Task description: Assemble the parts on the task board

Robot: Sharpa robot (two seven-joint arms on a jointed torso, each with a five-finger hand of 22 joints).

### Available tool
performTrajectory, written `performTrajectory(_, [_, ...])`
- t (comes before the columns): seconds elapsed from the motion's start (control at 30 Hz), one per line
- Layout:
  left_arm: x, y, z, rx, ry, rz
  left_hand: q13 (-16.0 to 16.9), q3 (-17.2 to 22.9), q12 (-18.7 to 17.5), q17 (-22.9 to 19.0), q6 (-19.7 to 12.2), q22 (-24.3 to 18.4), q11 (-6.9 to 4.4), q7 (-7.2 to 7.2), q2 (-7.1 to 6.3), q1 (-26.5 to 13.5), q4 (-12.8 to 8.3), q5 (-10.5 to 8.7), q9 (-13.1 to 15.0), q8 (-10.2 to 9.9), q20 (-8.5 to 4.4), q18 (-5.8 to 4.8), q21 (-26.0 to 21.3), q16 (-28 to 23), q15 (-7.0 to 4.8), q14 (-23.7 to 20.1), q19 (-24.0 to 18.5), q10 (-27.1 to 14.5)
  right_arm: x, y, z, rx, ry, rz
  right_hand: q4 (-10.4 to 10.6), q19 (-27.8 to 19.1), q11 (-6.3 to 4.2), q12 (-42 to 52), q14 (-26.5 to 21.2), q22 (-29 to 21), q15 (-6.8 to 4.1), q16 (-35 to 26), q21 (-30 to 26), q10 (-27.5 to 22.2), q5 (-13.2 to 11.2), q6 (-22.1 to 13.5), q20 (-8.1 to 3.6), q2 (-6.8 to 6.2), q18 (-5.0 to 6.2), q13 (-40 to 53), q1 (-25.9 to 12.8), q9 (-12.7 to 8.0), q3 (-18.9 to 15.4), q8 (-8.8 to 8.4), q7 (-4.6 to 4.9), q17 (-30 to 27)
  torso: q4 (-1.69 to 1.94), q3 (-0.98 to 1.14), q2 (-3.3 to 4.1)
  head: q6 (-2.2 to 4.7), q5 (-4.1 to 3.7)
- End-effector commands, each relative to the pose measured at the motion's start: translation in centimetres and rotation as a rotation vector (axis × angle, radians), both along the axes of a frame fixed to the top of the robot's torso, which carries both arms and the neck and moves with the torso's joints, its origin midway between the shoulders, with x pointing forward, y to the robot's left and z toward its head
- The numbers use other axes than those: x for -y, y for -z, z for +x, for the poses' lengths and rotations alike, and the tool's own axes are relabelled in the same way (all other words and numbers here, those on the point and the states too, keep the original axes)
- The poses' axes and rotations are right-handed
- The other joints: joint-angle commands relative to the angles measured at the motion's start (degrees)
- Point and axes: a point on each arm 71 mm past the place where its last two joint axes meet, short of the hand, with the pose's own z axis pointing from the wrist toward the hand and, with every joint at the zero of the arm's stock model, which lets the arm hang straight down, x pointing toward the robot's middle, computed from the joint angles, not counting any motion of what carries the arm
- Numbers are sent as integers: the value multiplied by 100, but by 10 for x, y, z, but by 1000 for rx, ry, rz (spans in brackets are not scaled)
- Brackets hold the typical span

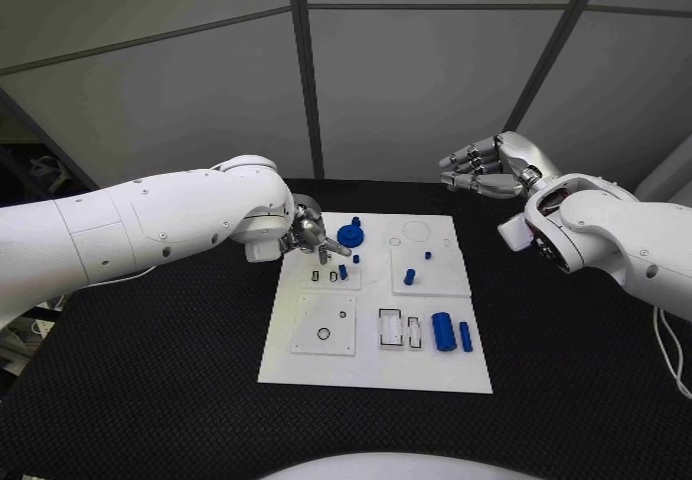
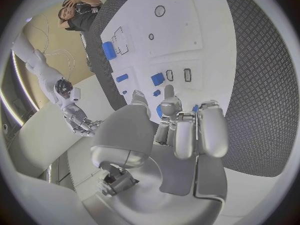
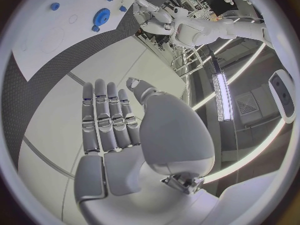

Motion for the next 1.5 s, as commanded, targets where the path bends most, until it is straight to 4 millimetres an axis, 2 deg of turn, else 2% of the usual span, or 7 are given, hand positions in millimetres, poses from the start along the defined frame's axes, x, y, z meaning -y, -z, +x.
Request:
performTrajectory(0.03, [2,2,0,0,10,41,-7,-23,9,1351,-31,-2,-14,9,61,-5,0,-15,25,26,-11,-793,14,-4,-52,536,8,-26,-1,-4,0,26,12,26,-25,-6,64,-79,-24,-83,53,-154,-133,-22,-1,0,75,-55,46,-108,15,-13,25,-54,52,-53,-10,2,1,-18,18])
performTrajectory(0.17, [6,5,1,-3,18,53,-43,-27,-25,1341,-71,-24,-9,14,91,35,-7,-13,69,46,-8,-789,1,-13,-48,532,-5,-58,-3,-4,0,26,8,28,-48,8,108,-207,-101,-371,131,-527,-550,-43,0,-21,167,-51,64,-369,15,-24,19,-135,78,-228,-2,-2,3,-40,3])
performTrajectory(0.3, [9,7,2,-2,22,55,-51,-26,-35,1336,-103,6,-4,19,117,73,-17,-12,108,65,-4,-794,17,-18,-43,530,2,-70,-4,-4,0,25,7,28,-62,97,110,-241,-62,-508,144,-659,-725,-31,0,-11,185,-41,69,-486,17,-23,12,-163,85,-299,3,-4,9,-47,-6])
performTrajectory(0.43, [13,7,4,-3,29,55,-45,-3,-33,1337,-140,20,1,24,170,153,-51,-10,174,101,2,-795,25,-19,-37,529,1,-74,-5,-4,0,24,6,29,-70,144,121,-262,-52,-580,157,-731,-817,-45,-1,-23,193,-47,68,-549,12,-26,-1,-187,103,-337,1,4,0,-66,-2])
performTrajectory(1.0, [30,10,7,-10,62,55,-37,87,-29,1327,-214,51,5,28,276,300,-136,-9,314,174,10,-797,41,-31,-32,525,-2,-81,-12,-3,-1,15,-3,31,-85,215,180,-302,-53,-729,194,-869,-1013,-107,10,-72,221,-42,63,-661,6,-35,-32,-244,171,-411,0,-1,-1,-103,-42])
performTrajectory(1.5, [29,11,8,-27,70,68,1,127,3,1340,-221,100,0,21,295,350,-181,-9,376,215,11,-805,70,-20,-35,530,13,-55,-14,-3,0,13,-3,31,-84,223,187,-306,-48,-741,196,-876,-1029,-115,14,-73,224,-40,64,-667,3,-35,-37,-246,180,-415,9,-2,-2,-162,-49])
